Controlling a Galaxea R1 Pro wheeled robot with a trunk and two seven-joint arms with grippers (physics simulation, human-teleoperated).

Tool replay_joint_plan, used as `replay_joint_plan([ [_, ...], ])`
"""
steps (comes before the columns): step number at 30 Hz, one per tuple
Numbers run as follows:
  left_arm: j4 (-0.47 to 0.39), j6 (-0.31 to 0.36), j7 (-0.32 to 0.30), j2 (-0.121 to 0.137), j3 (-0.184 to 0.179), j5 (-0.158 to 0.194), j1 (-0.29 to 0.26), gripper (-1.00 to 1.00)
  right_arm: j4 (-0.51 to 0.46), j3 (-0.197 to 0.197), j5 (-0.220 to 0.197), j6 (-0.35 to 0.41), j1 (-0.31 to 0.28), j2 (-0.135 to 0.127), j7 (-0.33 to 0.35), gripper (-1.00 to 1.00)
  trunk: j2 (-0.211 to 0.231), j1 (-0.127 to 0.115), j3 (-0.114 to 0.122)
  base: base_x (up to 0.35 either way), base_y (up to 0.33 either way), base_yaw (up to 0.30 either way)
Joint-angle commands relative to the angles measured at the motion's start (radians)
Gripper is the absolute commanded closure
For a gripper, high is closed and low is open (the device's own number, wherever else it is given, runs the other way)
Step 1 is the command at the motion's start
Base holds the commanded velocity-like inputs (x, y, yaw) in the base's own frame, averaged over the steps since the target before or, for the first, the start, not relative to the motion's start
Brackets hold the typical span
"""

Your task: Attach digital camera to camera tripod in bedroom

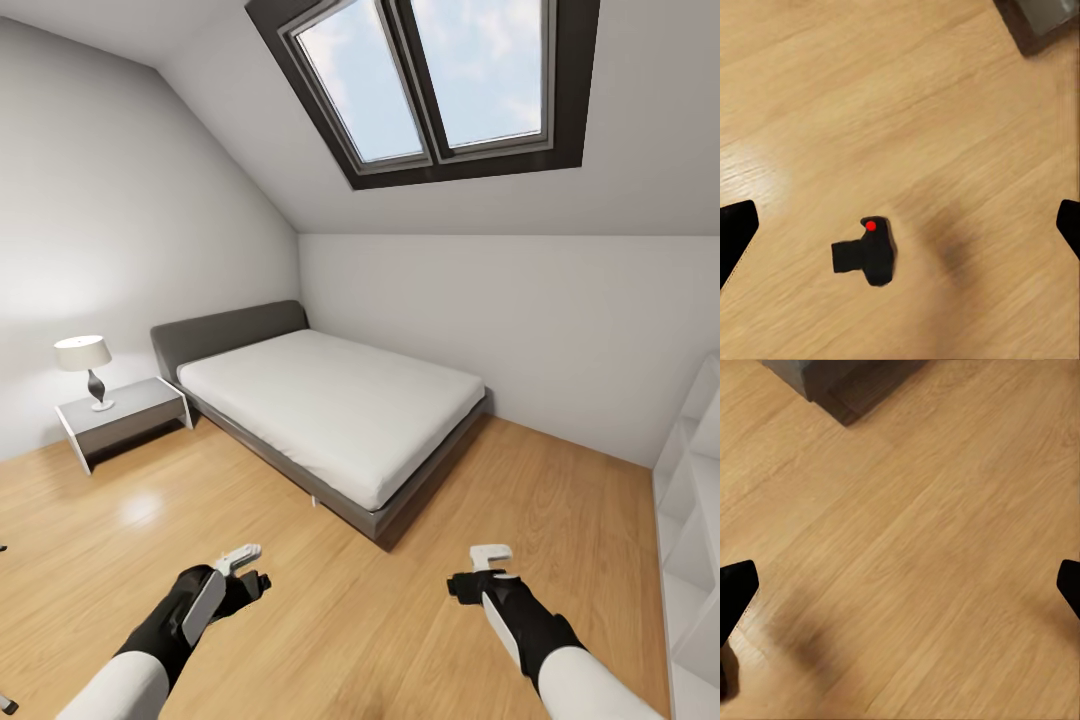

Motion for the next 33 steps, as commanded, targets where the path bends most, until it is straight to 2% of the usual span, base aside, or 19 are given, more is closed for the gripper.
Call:
replay_joint_plan([
  [1, -0.01, -0.023, 0.013, -0.02, -0.008, -0.051, -0.007, -1.0, -0.002, -0.001, 0.003, -0.038, -0.004, 0.0, -0.001, -1.0, -0.001, 0.0, -0.001, 0.0, 0.0, 0.0],
  [8, -0.015, -0.053, 0.021, -0.05, -0.018, -0.158, -0.011, -1.0, 0.002, 0.0, 0.006, -0.069, -0.006, 0.001, -0.001, -1.0, -0.001, 0.0, -0.001, 0.0, 0.0, 0.0],
  [13, -0.006, -0.06, 0.023, -0.07, -0.018, -0.197, -0.012, -1.0, 0.003, 0.001, 0.003, -0.07, -0.007, 0.001, 0.001, -1.0, -0.001, 0.0, -0.001, 0.0, 0.0, 0.0],
  [24, -0.006, -0.064, 0.033, -0.085, -0.018, -0.212, -0.012, -1.0, 0.003, -0.003, -0.003, -0.067, -0.007, -0.001, 0.005, -1.0, -0.001, 0.0, -0.001, 0.0, 0.0, 0.0],
  [33, -0.01, -0.068, 0.091, -0.104, -0.018, -0.206, -0.012, -1.0, 0.004, -0.003, -0.004, -0.067, -0.007, -0.001, 0.005, -1.0, -0.001, 0.0, -0.001, 0.0, 0.0, 0.0],
])
